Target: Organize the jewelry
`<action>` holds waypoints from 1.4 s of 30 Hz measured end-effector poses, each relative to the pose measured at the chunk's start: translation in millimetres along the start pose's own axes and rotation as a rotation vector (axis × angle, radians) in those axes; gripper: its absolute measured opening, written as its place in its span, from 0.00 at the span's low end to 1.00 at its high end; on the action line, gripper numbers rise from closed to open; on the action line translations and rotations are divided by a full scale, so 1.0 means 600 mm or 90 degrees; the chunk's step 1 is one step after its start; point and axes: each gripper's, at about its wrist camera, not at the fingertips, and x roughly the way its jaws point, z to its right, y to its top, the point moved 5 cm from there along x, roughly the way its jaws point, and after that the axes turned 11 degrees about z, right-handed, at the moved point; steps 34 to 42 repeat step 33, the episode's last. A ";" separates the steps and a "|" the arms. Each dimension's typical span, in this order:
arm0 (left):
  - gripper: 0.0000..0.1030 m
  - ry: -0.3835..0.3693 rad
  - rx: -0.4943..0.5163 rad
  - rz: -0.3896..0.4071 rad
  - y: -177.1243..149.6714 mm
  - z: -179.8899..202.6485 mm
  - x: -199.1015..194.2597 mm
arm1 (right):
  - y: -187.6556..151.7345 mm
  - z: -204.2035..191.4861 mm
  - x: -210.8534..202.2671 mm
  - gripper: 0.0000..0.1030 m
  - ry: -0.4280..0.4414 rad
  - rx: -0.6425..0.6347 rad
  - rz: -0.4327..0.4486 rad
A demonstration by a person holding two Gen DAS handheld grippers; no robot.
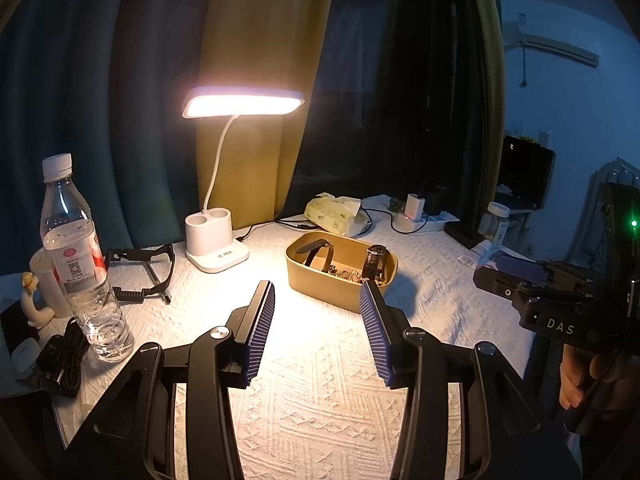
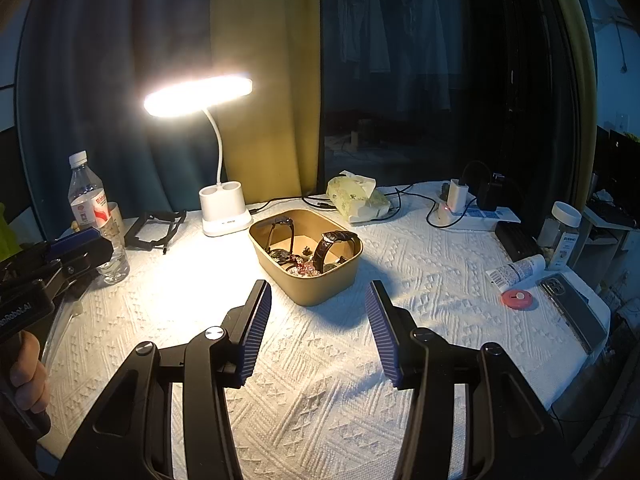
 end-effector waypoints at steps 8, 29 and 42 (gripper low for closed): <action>0.46 -0.002 0.001 -0.002 0.001 0.003 -0.001 | -0.001 0.001 0.002 0.48 0.001 0.000 -0.004; 0.46 -0.003 0.000 -0.003 0.002 0.002 0.002 | -0.004 -0.001 0.011 0.48 0.000 -0.002 -0.009; 0.46 -0.004 -0.001 -0.018 -0.004 -0.001 0.014 | -0.010 0.002 0.032 0.48 0.005 0.000 -0.024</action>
